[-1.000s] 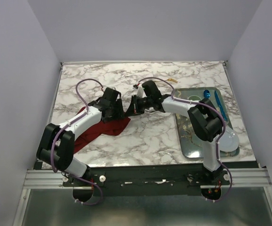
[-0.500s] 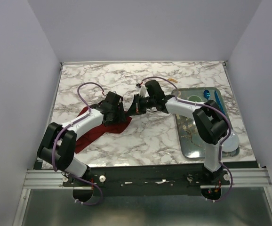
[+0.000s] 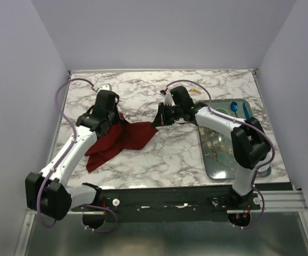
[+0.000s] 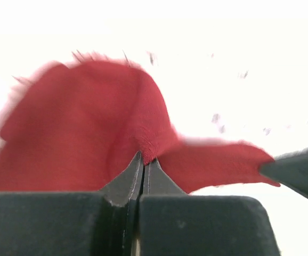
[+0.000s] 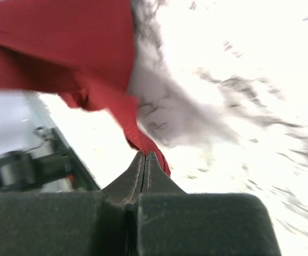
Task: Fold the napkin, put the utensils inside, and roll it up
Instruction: Flatten the napkin out
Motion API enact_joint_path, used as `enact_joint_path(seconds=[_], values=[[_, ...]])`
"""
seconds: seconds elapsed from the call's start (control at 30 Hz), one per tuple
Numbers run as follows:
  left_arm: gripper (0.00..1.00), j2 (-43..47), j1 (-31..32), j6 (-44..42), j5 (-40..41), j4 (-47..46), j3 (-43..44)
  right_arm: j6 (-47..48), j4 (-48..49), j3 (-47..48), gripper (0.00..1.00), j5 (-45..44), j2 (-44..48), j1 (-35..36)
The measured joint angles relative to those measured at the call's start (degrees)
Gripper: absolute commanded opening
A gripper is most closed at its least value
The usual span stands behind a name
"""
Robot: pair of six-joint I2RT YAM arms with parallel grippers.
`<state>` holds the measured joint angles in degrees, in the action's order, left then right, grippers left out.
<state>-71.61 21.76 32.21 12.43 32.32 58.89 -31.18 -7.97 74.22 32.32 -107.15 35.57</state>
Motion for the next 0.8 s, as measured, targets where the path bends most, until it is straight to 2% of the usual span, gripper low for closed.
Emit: enact_joint_path(seconds=[0.2, 0.27, 0.43, 0.53, 0.67, 0.8], values=[[0.00, 6.14, -10.80, -5.25, 1.79, 2.40, 12.50, 10.67, -14.21, 9.73, 0.00, -10.47, 9.40, -0.46], [0.00, 6.08, -11.98, -6.64, 2.99, 2.56, 17.05, 13.62, -17.64, 15.21, 0.01, -13.66, 14.10, -0.46], [0.00, 6.05, -12.74, -10.49, 8.31, 1.90, 28.85, 17.86, -22.73, 21.44, 0.01, -18.05, 24.59, -0.68], [0.00, 6.69, -13.03, -12.66, 12.48, 1.03, 34.25, 19.80, -25.75, 22.53, 0.00, -19.26, 30.49, -0.74], [0.00, 10.32, -13.14, -14.86, 17.68, 0.59, 36.22, 21.53, -28.83, 21.57, 0.01, -19.32, 38.64, -0.81], [0.00, 16.63, -13.16, -16.72, 22.29, 0.57, 36.81, 21.66, -29.05, 17.64, 0.01, -13.75, 47.36, -0.81]])
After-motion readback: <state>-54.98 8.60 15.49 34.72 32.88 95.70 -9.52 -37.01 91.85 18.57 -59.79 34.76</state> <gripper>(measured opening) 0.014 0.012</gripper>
